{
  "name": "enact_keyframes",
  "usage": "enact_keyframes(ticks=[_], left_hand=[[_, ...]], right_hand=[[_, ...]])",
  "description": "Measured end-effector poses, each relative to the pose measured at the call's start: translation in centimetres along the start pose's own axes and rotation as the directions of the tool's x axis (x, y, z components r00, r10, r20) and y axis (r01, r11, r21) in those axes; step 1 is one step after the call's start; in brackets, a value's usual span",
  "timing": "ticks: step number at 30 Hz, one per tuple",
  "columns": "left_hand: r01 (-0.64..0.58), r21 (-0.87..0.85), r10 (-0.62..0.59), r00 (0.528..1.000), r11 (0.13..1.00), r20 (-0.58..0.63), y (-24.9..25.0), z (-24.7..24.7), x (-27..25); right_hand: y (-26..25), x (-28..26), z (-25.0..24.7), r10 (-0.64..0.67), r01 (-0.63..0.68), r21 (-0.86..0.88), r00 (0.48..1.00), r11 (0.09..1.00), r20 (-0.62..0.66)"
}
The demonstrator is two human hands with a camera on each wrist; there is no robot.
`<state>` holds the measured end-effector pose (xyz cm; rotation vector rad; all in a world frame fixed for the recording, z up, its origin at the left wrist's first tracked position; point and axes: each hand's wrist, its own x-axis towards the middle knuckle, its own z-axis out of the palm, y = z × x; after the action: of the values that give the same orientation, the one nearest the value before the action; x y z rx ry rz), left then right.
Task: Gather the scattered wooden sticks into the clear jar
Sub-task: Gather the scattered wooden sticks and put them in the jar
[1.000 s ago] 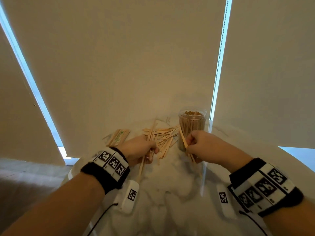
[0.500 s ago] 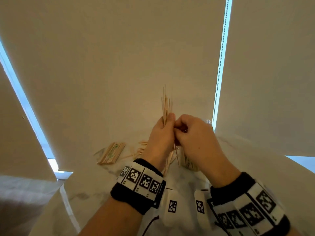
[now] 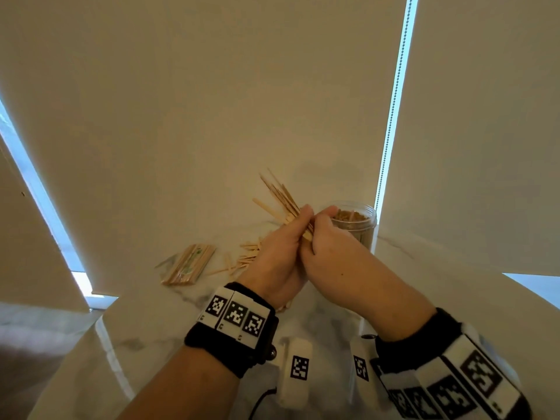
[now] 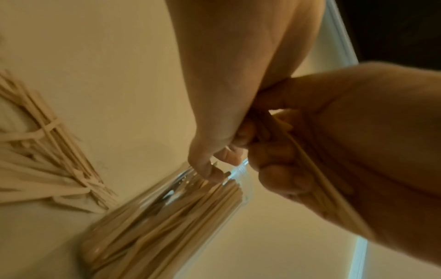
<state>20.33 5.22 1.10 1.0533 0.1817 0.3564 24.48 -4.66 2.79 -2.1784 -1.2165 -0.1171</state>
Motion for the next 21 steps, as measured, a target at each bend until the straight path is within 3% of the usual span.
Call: enact_keyframes(ticks=[3,5,7,10,12,14,17,21], left_hand=[[-0.069,0.091,0.072,0.997,0.993,-0.031,0.5,0.0,0.3],[-0.158,0.111,0.167,0.984,0.981,-0.069,1.6,0.1,0.0],[-0.268,0.019,0.268,0.951,0.963,-0.156,3.4,-0.4,-0.3],[-0.415,-0.128,0.356,0.874,0.901,-0.331,6.2,-2.3,-0.9],[-0.398,-0.12,0.343,0.882,0.91,-0.323,6.9,-3.0,-1.4],[-0.297,-0.047,0.277,0.93,0.954,-0.243,6.6,-2.6,-1.6],[-0.17,0.152,0.192,0.971,0.974,-0.145,5.7,-1.1,-1.8],[-0.141,0.234,0.164,0.983,0.962,-0.079,5.4,0.4,-2.1]], right_hand=[[-0.1,0.2,-0.1,-0.078,0.076,-0.145,0.997,0.987,-0.006],[0.1,0.5,-0.5,-0.099,0.101,-0.101,0.995,0.99,0.02],[0.3,0.4,-1.1,-0.109,0.111,-0.015,0.989,0.994,0.097],[0.3,0.1,-1.6,-0.15,0.162,-0.032,0.96,0.986,0.235],[0.0,0.0,-1.3,-0.179,0.195,-0.043,0.954,0.98,0.241],[0.0,0.3,-0.9,-0.181,0.199,-0.081,0.966,0.977,0.187],[1.1,0.7,-1.0,-0.102,0.119,-0.206,0.991,0.971,0.091],[2.8,1.3,-1.9,-0.015,0.021,-0.31,1.0,0.951,0.02]])
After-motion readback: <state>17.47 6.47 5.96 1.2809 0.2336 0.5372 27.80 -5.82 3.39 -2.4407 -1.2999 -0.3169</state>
